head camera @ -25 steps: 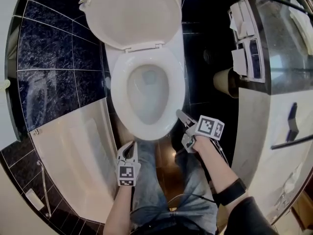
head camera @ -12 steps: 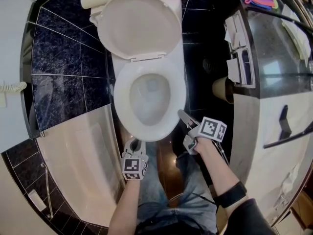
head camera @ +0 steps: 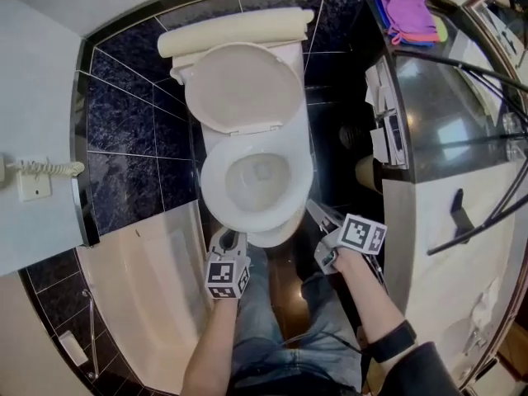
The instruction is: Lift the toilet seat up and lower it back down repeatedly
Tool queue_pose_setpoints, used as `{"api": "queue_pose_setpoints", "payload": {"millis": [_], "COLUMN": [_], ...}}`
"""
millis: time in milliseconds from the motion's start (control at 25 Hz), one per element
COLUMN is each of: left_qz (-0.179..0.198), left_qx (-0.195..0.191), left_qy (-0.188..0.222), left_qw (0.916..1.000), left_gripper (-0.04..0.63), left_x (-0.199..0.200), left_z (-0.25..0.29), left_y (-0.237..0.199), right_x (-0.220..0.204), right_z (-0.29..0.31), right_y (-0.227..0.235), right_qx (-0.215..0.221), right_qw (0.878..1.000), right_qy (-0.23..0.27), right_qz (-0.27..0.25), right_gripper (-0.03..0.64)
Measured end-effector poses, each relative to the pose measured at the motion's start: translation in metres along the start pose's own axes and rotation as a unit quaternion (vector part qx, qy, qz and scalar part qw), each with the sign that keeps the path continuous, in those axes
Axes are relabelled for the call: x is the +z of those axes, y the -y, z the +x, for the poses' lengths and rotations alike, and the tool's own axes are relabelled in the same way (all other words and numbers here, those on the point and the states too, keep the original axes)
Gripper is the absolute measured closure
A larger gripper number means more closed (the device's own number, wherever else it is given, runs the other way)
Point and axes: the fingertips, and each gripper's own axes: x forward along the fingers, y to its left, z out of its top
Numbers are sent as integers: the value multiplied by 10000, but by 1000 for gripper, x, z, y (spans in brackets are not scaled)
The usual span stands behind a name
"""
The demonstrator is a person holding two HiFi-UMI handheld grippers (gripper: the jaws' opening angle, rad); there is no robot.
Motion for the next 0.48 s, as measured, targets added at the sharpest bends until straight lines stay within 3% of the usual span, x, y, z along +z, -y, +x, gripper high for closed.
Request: {"api": "queue_pose_setpoints", "payload": {"millis": [120,480], "left_qz": [98,301], "left_qx": [-46,-121], "left_qy": [153,344], "left_qw": [9998,9989], "left_gripper": [595,595], "left_x": [42,134], "left_z": [8,43], "left_y": [-9,-35], "right_x": [15,48], "right_z": [-18,-47], "right_y": [-23,-100], "right_qx": [-158,-180], "right_qw": [9984,9817], "right_qy": [219,621], "right_qz": [-495,-1793], "right_gripper": [604,605]}}
